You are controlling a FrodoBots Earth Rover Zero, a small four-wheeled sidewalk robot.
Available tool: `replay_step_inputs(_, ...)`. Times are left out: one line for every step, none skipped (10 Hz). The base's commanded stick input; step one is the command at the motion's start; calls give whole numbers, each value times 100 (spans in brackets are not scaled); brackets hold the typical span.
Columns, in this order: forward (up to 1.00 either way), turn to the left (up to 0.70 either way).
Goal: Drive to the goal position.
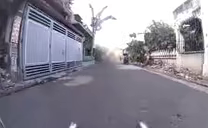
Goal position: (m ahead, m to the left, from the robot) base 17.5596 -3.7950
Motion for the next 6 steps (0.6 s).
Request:
replay_step_inputs(70,0)
replay_step_inputs(70,0)
replay_step_inputs(70,0)
replay_step_inputs(70,0)
replay_step_inputs(70,0)
replay_step_inputs(70,0)
